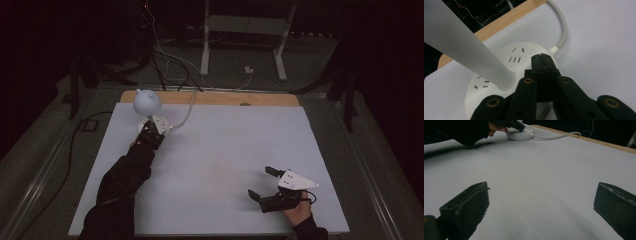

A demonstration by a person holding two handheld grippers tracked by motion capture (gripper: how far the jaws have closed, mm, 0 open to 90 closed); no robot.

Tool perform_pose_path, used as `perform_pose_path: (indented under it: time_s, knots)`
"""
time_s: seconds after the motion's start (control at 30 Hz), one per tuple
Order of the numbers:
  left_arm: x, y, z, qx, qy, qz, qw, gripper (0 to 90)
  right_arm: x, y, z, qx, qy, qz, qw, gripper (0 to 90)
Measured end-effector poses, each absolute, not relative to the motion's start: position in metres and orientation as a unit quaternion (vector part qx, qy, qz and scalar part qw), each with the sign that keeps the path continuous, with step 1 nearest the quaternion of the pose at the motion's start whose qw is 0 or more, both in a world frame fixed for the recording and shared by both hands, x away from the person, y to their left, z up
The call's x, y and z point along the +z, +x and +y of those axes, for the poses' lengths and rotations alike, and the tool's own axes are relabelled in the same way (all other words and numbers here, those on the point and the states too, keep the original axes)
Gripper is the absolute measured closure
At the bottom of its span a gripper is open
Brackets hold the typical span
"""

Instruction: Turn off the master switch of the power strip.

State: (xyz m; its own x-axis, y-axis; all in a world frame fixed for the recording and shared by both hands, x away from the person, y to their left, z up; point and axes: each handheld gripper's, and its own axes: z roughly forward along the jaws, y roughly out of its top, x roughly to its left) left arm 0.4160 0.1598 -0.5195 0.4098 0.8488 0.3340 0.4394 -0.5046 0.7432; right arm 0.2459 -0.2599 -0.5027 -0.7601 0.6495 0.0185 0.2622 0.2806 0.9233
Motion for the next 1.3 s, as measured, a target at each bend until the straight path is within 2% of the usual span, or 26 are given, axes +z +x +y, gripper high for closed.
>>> perform_pose_path:
  time_s: [0.23,0.6,1.3]
  knots:
    - [-0.5195,0.4154,0.1556,0.370,0.796,0.398,0.268,90.0,-0.5030,0.2464,-0.2603,0.523,0.294,0.778,0.185,0.0]
    - [-0.5174,0.4179,0.1555,0.359,0.807,0.390,0.260,90.0,-0.5026,0.2458,-0.2600,0.524,0.293,0.778,0.185,0.0]
    - [-0.5163,0.4180,0.1583,0.362,0.795,0.402,0.276,90.0,-0.5032,0.2466,-0.2603,0.523,0.294,0.779,0.185,0.0]
